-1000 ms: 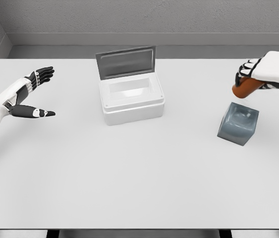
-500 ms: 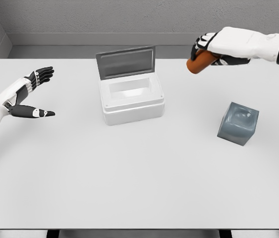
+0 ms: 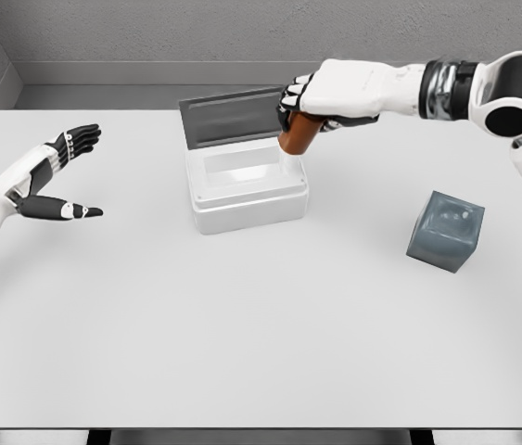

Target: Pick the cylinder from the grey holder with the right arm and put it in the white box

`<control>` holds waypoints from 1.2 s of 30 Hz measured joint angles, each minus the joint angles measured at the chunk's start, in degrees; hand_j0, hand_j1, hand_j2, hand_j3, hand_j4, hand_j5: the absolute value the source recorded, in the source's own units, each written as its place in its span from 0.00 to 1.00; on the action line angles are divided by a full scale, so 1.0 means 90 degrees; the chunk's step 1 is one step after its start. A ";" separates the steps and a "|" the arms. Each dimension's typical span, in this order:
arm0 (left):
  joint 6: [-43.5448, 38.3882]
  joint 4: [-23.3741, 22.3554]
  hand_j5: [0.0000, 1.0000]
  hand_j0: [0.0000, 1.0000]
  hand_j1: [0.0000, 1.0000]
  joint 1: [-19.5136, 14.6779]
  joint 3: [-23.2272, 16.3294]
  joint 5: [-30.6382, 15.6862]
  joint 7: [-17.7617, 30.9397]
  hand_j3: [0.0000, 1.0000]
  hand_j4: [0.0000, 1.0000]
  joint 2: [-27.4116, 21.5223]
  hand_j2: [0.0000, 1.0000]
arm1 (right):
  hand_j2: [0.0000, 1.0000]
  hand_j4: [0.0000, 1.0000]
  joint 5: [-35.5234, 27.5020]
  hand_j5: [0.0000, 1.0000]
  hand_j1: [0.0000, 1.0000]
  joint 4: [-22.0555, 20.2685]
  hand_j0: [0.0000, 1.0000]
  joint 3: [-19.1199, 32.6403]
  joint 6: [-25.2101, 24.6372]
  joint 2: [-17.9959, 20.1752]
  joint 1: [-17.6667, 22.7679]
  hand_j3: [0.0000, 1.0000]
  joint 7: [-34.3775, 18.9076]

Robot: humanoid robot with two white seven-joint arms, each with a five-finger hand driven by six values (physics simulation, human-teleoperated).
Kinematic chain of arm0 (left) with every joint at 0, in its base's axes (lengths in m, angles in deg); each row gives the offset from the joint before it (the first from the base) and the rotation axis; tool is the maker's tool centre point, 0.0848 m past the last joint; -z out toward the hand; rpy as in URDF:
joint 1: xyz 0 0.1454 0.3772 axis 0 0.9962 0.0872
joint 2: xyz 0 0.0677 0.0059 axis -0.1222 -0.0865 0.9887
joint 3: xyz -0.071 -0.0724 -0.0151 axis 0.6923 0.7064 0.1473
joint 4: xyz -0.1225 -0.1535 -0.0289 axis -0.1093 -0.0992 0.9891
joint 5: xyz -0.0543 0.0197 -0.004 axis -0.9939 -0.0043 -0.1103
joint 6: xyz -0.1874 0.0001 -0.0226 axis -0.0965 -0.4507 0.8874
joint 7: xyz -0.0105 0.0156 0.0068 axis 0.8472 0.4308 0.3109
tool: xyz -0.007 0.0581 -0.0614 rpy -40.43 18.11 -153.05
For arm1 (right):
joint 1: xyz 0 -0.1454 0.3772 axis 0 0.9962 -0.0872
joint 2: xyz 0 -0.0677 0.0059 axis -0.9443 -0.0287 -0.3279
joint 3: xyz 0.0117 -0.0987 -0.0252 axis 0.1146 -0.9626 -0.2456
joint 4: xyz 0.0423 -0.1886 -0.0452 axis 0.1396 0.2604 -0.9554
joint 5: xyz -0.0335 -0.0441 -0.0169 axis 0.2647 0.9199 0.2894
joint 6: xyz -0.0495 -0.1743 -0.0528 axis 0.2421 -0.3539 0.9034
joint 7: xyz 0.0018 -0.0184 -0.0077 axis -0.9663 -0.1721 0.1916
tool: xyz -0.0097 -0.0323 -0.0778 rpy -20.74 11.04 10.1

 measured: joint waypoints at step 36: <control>0.0000 0.0005 1.00 1.00 1.00 0.0029 -0.0003 0.0067 0.0003 1.00 1.00 0.0062 1.00 | 0.27 0.27 0.0068 0.27 0.27 0.0489 0.27 -0.0193 -0.0008 -0.0357 -0.0039 0.27 0.0006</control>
